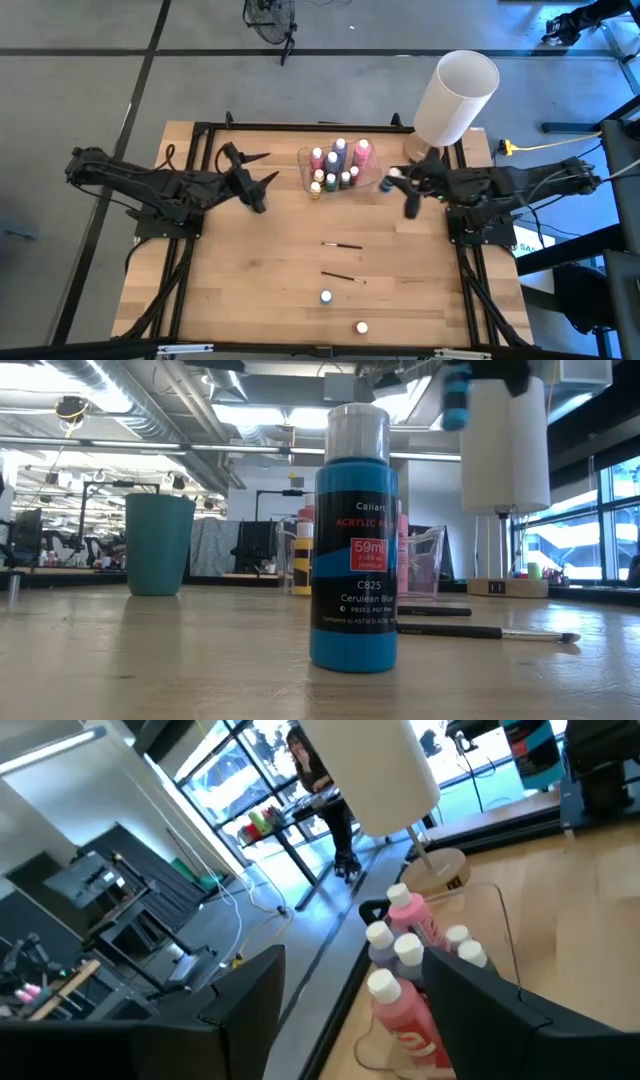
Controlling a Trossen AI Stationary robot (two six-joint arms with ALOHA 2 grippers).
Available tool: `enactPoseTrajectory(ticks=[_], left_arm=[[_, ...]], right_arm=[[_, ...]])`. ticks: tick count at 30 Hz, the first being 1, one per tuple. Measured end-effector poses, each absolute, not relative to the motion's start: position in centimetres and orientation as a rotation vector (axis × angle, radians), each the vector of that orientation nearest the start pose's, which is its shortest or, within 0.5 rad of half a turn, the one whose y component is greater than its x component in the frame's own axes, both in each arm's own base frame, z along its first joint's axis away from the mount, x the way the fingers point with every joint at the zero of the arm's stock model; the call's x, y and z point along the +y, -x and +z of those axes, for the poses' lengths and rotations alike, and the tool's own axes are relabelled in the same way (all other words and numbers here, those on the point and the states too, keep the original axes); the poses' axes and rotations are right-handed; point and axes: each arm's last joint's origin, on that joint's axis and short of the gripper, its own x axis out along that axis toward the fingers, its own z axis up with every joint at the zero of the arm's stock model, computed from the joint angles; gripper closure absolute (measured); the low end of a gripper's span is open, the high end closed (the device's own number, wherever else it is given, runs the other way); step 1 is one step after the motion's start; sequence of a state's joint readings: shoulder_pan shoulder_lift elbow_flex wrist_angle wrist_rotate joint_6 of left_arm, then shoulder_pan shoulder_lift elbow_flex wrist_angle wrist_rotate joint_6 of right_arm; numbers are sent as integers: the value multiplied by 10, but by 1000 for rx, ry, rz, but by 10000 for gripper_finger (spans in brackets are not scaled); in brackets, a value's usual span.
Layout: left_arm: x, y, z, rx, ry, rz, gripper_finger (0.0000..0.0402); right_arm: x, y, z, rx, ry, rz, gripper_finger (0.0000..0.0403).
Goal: Pick & Place Paint Supplies
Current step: Put the blue paint bottle into the transparent bin
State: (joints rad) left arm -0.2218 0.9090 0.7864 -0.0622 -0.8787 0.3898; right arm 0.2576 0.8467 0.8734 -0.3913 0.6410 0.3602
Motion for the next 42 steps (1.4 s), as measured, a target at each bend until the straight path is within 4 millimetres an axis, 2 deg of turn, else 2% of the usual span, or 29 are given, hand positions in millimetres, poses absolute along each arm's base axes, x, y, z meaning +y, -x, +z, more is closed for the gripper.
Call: enactPoseTrajectory(ticks=[6, 10, 12, 15, 19, 21, 26, 34, 38, 42], left_arm=[[-19, -188, 325, 300, -450, 621, 170], [-18, -188, 324, 307, -453, 622, 169], [-17, -188, 324, 308, -449, 625, 170], [-14, -189, 324, 297, -411, 627, 170], [-11, -191, 321, 287, -373, 593, 169], [-9, -192, 318, 292, -361, 575, 170], [-5, -193, 315, 287, -318, 553, 169], [-6, -194, 315, 273, -276, 491, 169], [-7, -194, 315, 269, -261, 482, 170], [-7, -194, 314, 269, -252, 483, 170]], right_arm=[[22, -129, 333, 332, -189, -460, 285], [19, -116, 325, 411, -187, -488, 285], [18, -115, 319, 433, -187, -505, 285], [21, -123, 298, 444, -172, -499, 285], [28, -143, 265, 359, -139, -421, 285], [31, -151, 255, 270, -132, -355, 285], [28, -160, 245, 121, -95, -314, 285], [2, -177, 251, 5, -125, -410, 285], [-19, -185, 242, 47, -154, -515, 285], [-34, -196, 228, 110, -203, -514, 285]])
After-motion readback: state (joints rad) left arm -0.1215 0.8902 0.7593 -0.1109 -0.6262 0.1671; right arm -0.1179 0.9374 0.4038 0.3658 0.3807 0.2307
